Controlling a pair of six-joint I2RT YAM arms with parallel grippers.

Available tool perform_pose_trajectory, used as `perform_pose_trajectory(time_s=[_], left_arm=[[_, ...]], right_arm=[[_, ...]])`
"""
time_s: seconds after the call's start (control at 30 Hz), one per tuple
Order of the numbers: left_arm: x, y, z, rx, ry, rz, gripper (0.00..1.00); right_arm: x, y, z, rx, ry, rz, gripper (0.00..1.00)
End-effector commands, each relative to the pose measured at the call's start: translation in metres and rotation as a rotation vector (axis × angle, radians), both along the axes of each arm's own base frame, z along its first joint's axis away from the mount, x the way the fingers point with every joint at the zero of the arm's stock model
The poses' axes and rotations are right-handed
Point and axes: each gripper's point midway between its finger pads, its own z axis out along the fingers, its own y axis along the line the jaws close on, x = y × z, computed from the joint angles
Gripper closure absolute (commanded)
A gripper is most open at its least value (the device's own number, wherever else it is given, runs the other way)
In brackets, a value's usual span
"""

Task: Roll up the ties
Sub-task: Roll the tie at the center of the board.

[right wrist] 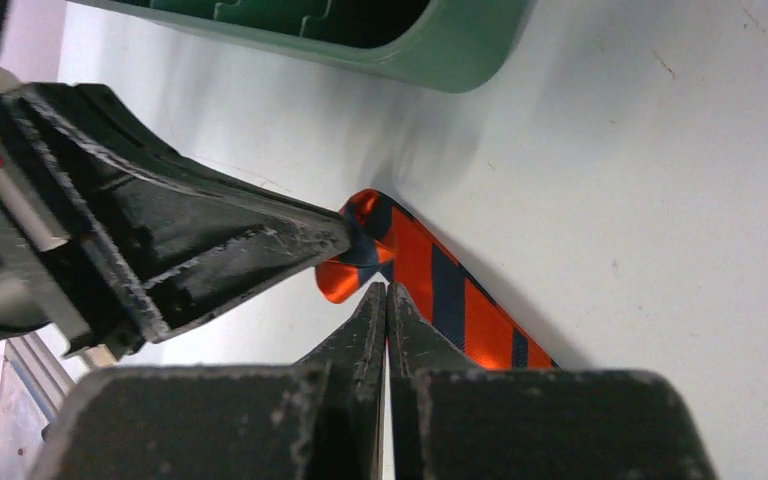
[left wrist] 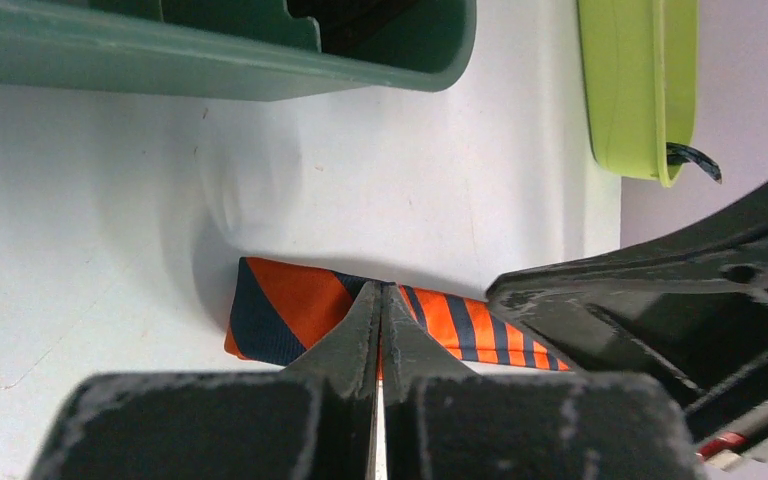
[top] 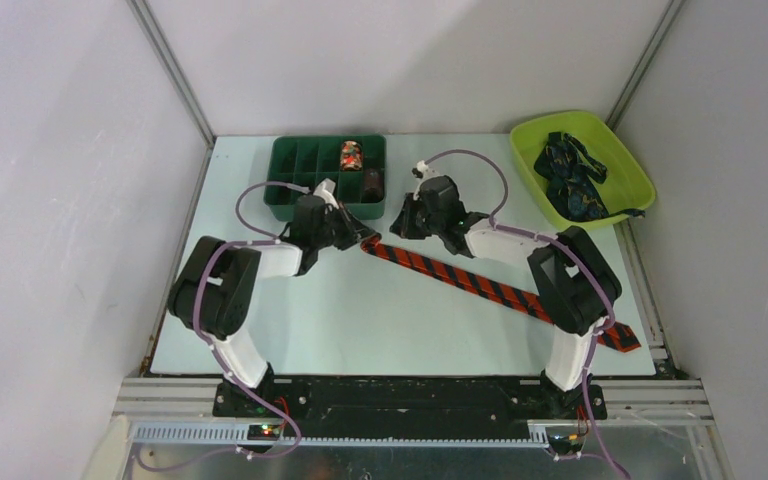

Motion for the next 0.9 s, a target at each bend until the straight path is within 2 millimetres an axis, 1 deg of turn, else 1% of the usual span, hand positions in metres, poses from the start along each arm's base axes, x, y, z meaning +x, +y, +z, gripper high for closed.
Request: perform_pose_trajectory(time_s=[0.0,0.1,0.4,0.57,0.73,0.87], left_arm=[[0.003,-0.011,0.004,-0.015,-0.025,-0.028,1.0],[0.003,-0.015,0.004,-0.015,-0.025,-0.037,1.0],[0.001,-0.023,-0.008,0.001,-0.004,-0.05,1.0],[0.001,-0.028,-0.01,0.01,-0.002,-0.058,1.0],[0.001,-0.027,-0.015,0.028,0.004,-0.05,1.0],[-0.003,-0.023,-0.023,0.048,0.022,-0.037,1.0]], right_arm=[[0.003,-0.006,0.015,-0.013,-0.052,-0.011,1.0],[0.002,-0.007,0.014,-0.013,-0.047,-0.013,1.0],[-0.001,-0.006,0.01,-0.009,-0.024,-0.006,1.0],[-0.002,-0.006,0.009,-0.011,-0.019,-0.004,1.0],[-0.002,-0.006,0.009,-0.01,-0.02,-0.004,1.0],[-0.002,-0.007,0.008,-0.012,-0.019,-0.007,1.0]])
